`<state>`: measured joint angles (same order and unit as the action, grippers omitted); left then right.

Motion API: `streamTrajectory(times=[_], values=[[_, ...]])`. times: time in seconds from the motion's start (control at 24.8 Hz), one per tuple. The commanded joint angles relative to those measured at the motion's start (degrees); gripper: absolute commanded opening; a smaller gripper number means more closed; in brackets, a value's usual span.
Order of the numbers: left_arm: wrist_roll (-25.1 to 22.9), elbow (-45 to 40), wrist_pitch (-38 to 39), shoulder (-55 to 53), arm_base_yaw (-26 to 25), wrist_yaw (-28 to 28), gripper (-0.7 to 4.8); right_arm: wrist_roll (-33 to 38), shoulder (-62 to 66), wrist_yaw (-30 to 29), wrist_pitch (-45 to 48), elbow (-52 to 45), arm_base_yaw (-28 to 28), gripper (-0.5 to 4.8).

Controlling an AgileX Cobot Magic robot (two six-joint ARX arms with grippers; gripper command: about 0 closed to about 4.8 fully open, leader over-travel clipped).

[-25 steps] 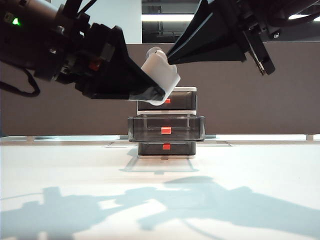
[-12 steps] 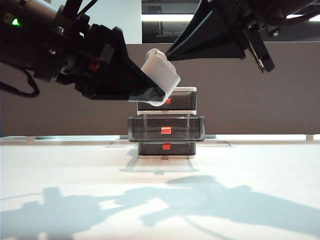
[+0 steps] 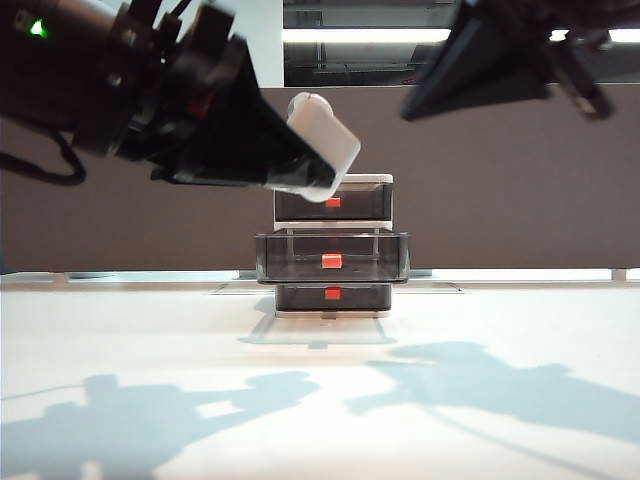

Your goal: Pick up the earphone case on the table, open the lid, insert the wireless earphone on the table into it, close the lid, put the earphone case into the second layer of the drawer, and finally close the drawer.

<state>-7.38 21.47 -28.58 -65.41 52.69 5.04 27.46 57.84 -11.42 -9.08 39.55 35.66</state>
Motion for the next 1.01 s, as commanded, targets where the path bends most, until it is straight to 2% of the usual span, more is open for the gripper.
streamTrajectory(times=[0.04, 0.2, 0.4, 0.65, 0.89, 0.93, 1.01], values=[[6.01, 0.26, -3.06, 0.2, -0.04, 0.42, 0.48, -4.22, -0.74, -0.02, -9.07, 2.6, -3.8, -0.01], [9.38, 0.26, -4.48, 0.2, -0.02, 0.39, 0.48, -8.22, -0.96, 3.04, -19.65, 5.84, -9.92, -0.01], [9.57, 0.26, -4.5, 0.2, -0.02, 0.42, 0.48, -11.69, -0.92, 8.94, -27.67, 7.54, -15.67, -0.01], [9.57, 0.26, -4.48, 0.2, -0.02, 0.42, 0.48, -15.8, 0.66, 8.52, -31.58, 7.63, -24.68, -0.01], [9.77, 0.24, -3.15, 0.2, -0.02, 0.42, 0.48, -20.9, 5.6, 7.63, -31.01, 8.48, -32.5, 0.03], [9.79, 0.24, -2.75, 0.2, -0.02, 0.42, 0.48, -22.93, 8.09, 6.84, -31.54, 9.6, -33.94, 0.57], [9.77, 0.24, -2.43, 0.2, -0.02, 0.42, 0.48, -23.26, 10.99, 6.45, -32.61, 11.34, -34.86, 1.21]])
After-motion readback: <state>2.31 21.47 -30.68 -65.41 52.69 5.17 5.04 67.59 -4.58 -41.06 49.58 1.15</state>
